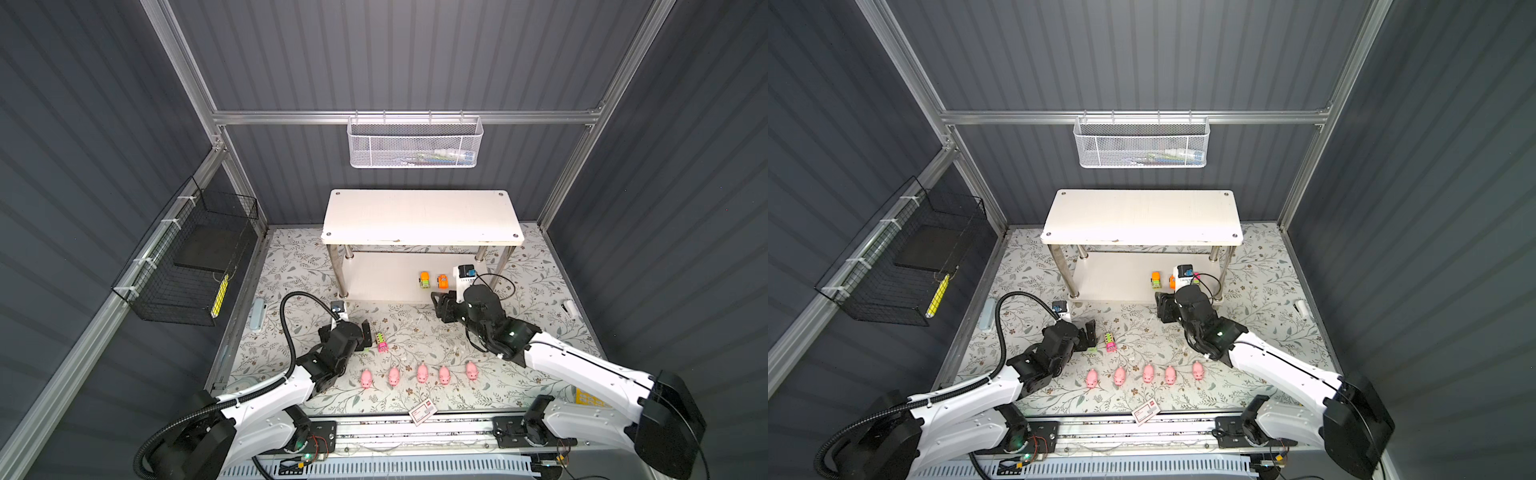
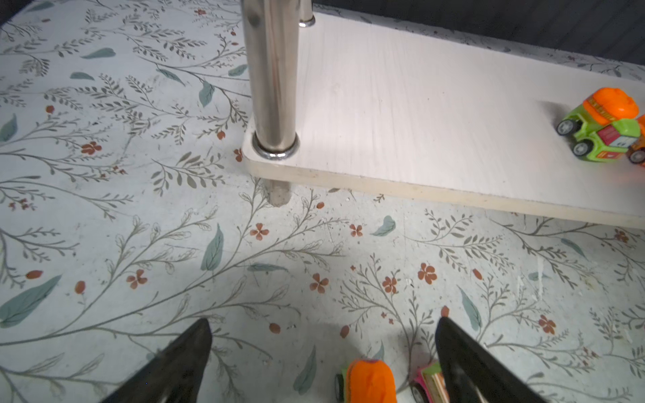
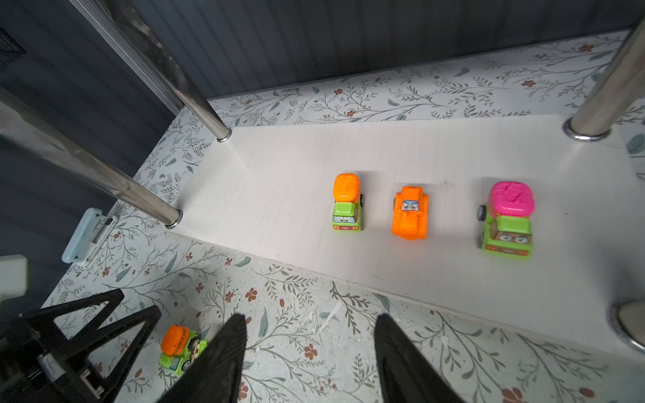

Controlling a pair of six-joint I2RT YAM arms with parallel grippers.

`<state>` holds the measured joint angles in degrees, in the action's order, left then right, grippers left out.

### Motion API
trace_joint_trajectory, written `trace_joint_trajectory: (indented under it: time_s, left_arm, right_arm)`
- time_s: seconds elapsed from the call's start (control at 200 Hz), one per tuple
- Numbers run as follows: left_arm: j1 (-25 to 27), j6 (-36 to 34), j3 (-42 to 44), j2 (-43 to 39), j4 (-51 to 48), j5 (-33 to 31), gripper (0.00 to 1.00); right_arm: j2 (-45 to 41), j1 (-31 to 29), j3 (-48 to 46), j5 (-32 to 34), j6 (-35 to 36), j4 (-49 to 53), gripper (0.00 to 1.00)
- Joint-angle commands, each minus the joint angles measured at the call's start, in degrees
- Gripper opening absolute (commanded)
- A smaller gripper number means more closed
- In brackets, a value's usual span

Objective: Place and organize the plastic toys onto the shelf
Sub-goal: 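Withdraw the right gripper from the shelf while the left gripper moves toward the toys, then lower the left gripper onto another orange-topped green toy truck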

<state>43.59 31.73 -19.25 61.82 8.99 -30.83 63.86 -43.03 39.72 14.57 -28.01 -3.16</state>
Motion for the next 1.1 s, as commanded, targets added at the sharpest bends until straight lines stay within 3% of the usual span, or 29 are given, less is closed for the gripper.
trace_joint_trajectory:
  time_s: [0.0,0.225,0.605,1.096]
  left_arm:
    - [0.4,3.4,-2.0,1.2,-2.7,3.2,0.98]
    - [0.4,5.0,-2.6,1.9,-6.1,7.5,0.9]
    - [0.4,5.0,-5.0,6.7,-6.8,10.5,0.81]
    - [0.9,5.4,-7.5,12.2,-8.0,10.6,0.69]
  right_arm:
    - [-3.9,-0.2,-2.2,2.2,-0.5,2.8,0.62]
    - [-8.3,-0.2,-4.4,4.3,-0.8,5.8,0.63]
    - [-8.7,0.0,-5.4,5.7,0.2,6.1,0.64]
    - [-9.6,2.0,-8.1,5.2,-0.4,5.4,0.64]
